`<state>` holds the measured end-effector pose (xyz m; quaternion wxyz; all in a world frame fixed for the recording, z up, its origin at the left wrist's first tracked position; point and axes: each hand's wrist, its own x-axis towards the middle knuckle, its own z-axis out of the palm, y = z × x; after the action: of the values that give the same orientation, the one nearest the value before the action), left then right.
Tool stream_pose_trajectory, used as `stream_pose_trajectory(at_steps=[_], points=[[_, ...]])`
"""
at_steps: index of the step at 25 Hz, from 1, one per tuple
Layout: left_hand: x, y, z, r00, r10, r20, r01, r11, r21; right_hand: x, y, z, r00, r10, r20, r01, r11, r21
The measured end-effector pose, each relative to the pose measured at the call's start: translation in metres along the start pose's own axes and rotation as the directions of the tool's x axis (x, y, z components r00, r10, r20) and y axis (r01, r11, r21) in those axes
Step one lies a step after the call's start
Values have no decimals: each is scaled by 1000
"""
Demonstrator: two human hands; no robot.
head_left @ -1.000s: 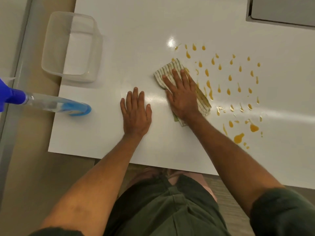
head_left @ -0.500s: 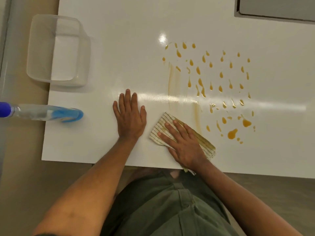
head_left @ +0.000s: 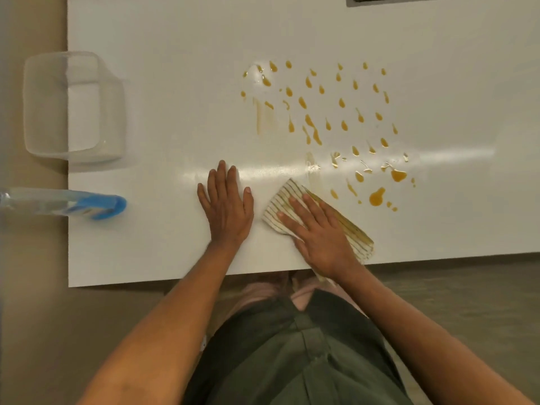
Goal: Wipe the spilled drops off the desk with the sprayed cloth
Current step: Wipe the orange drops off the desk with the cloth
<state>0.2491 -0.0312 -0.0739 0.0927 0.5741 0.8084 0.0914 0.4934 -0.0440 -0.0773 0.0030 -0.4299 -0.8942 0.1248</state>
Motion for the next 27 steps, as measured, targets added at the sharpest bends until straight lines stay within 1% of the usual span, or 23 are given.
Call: stream_pose_trajectory(at_steps=[1, 2, 3, 5, 6, 7, 8, 9, 11, 12, 14, 15, 16, 17, 18, 19, 20, 21, 22, 23, 24, 26, 27], points=[[0, 1, 3, 1000, 8, 0, -8, 1000, 23, -14, 24, -3, 999, 41, 6, -41, 999, -16], [0, 0, 5, 1000, 9, 5, -9, 999, 39, -20, 48, -10, 990, 143, -1, -143, 989, -25], [0, -2, 8, 1000, 2, 2, -3, 998, 58, -21, 69, -18, 960, 279, -14, -279, 960, -14], [1, -2, 11, 1000, -2, -22, 4, 996, 95, -3, 92, -31, 854, 513, -80, -512, 858, 34], [1, -1, 13, 1000, 0, -30, 3, 995, 103, 16, 91, -35, 799, 592, -108, -588, 806, 67], [0, 0, 15, 999, 3, -37, 1, 993, 115, 38, 80, -36, 766, 632, -116, -627, 775, 81], [0, 0, 16, 999, 5, -46, 1, 992, 125, 61, 61, -35, 771, 627, -111, -622, 779, 78], [1, 0, 17, 999, 4, -51, 2, 992, 129, 80, 40, -32, 807, 581, -104, -576, 814, 81], [2, -1, 15, 999, 0, -35, 4, 993, 121, 87, -8, -22, 907, 415, -70, -411, 909, 63], [2, -2, 13, 1000, 3, -26, 0, 993, 119, 74, -23, -14, 953, 301, -35, -299, 953, 53], [2, -1, 11, 1000, 7, -10, -5, 993, 119, 32, -17, -7, 994, 107, 9, -108, 994, 21], [2, 0, 10, 1000, 4, -10, -3, 993, 118, 13, 4, -7, 997, 81, 16, -81, 997, 1], [2, 0, 11, 1000, 1, -14, 1, 993, 115, 0, 30, -10, 988, 151, 6, -151, 988, -34], [2, -1, 12, 1000, -1, -13, 3, 994, 112, -6, 57, -15, 952, 306, -6, -306, 950, -62], [2, -2, 13, 1000, -1, -10, 3, 993, 117, -5, 82, -24, 866, 499, -31, -500, 863, -66], [2, -2, 15, 1000, -2, -9, 3, 992, 127, 2, 102, -33, 737, 673, -62, -675, 737, -28], [3, -2, 16, 1000, -4, -11, 5, 991, 136, 16, 111, -40, 621, 778, -92, -779, 626, 36], [3, -2, 16, 1000, -5, -12, 6, 990, 139, 33, 109, -45, 556, 824, -106, -821, 565, 86], [3, -2, 16, 1000, -3, -10, 4, 990, 142, 50, 96, -46, 561, 818, -126, -814, 573, 95], [3, -2, 16, 1000, -1, -10, 3, 989, 149, 68, 75, -42, 627, 770, -120, -769, 636, 69], [3, -1, 16, 1000, -3, -10, 4, 988, 155, 82, 49, -36, 714, 691, -114, -691, 721, 48], [3, -1, 13, 1000, -3, -1, 3, 988, 151, 91, -8, -23, 875, 477, -83, -476, 879, 41], [3, -2, 12, 1000, 2, 6, -3, 989, 149, 79, -29, -16, 928, 371, -43, -369, 928, 45]])
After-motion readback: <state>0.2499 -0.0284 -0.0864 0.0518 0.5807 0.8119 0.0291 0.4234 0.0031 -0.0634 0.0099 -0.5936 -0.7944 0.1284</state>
